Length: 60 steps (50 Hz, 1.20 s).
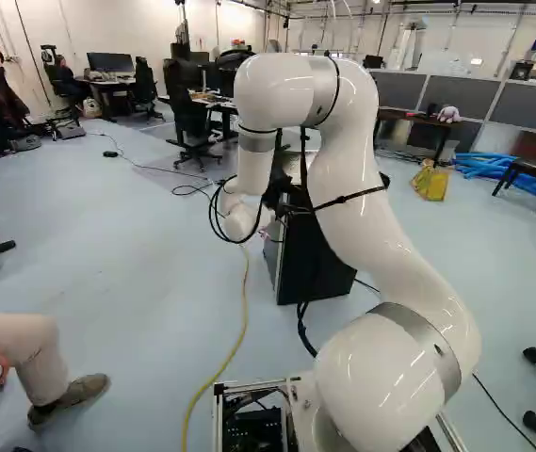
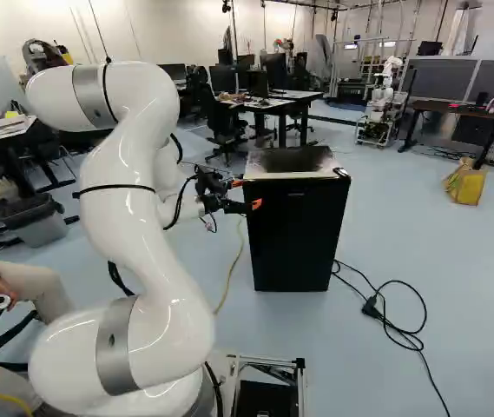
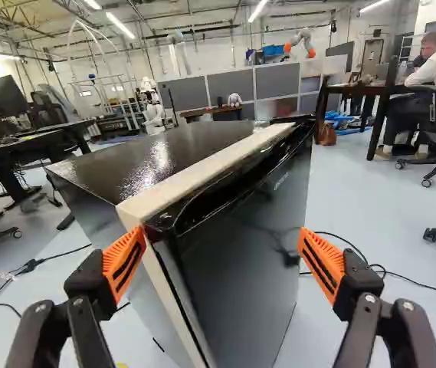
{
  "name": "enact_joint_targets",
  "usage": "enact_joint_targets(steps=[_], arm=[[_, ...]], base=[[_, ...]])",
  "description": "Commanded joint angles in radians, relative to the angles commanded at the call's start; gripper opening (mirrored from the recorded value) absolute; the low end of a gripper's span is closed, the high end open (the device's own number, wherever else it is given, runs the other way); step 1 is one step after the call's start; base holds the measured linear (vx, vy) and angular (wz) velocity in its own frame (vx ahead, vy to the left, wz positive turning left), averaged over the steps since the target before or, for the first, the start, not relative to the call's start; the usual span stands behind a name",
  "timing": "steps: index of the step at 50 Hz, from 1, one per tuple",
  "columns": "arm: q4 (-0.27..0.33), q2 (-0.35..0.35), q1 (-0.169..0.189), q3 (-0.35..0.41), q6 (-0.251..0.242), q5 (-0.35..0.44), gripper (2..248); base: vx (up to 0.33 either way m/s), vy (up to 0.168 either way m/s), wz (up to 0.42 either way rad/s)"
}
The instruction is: Grab a drink from the fridge
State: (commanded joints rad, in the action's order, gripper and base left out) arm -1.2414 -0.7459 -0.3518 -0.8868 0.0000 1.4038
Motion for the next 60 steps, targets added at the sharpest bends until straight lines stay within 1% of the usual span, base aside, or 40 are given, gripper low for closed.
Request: enact_joint_targets(steps=[60], arm=[[0.000, 0.058, 0.034, 0.109, 0.000, 0.000, 247]], base=[[0.000, -0.001, -0.001]])
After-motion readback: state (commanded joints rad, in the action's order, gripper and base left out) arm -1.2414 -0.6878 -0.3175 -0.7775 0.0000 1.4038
